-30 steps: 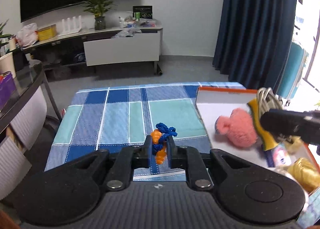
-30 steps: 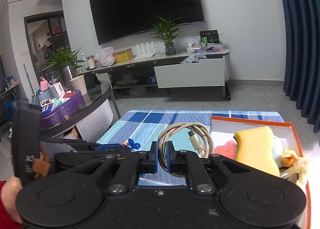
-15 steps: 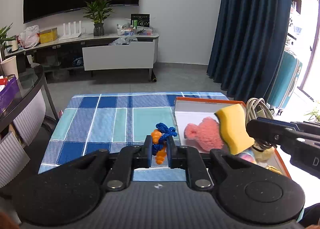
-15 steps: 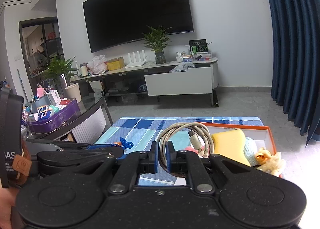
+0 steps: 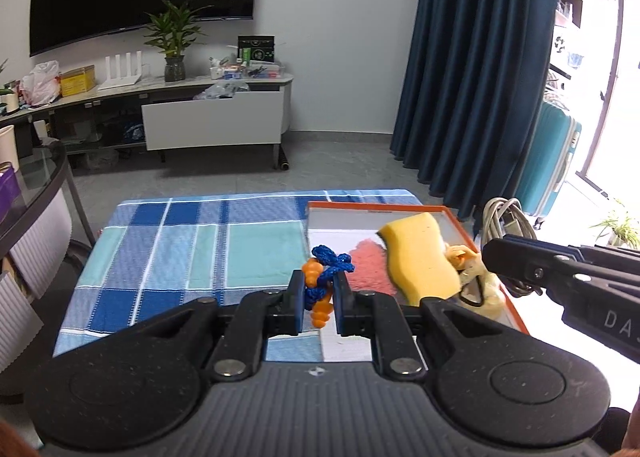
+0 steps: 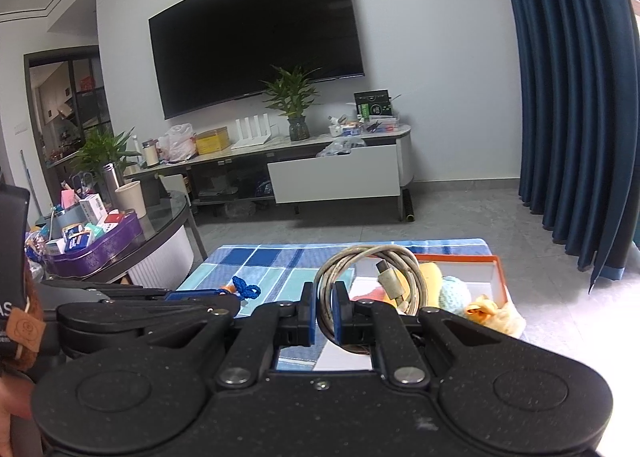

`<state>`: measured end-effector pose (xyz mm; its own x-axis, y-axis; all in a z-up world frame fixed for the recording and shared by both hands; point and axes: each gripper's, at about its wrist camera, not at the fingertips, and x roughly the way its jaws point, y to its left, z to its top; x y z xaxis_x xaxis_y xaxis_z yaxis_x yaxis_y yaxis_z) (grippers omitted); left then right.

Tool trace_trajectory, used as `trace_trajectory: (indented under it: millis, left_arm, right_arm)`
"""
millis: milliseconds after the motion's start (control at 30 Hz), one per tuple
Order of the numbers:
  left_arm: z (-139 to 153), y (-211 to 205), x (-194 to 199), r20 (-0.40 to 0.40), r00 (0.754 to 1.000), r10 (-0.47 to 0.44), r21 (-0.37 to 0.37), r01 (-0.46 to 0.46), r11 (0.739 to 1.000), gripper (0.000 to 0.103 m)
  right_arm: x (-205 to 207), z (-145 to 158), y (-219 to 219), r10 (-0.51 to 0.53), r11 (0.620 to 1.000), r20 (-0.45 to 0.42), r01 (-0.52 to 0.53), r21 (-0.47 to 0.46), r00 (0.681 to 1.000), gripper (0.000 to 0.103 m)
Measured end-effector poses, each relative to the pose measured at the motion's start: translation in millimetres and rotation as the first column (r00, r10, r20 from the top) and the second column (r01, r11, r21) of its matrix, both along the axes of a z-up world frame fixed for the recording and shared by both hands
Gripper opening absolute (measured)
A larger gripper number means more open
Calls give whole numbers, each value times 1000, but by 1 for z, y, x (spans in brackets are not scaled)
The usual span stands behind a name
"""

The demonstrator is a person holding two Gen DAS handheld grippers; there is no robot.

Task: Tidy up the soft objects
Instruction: 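Carry earplug cord with left tool toward the box while right tool carries cable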

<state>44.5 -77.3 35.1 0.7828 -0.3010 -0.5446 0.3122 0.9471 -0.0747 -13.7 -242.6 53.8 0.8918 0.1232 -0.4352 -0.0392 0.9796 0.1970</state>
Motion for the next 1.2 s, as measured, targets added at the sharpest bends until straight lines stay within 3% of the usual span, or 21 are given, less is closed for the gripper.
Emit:
trace_trajectory:
  millis: [533, 1200]
  left_arm:
    - [-4, -30, 10, -24, 997, -71, -16, 70, 997, 16]
    - [-11, -66, 29, -70, 986, -150, -9, 150, 989, 16]
  right_arm:
    - [-2, -5, -45, -97, 995, -17, 97, 2, 995, 10]
    - [26, -13, -78, -129, 992, -62, 129, 2, 990, 10]
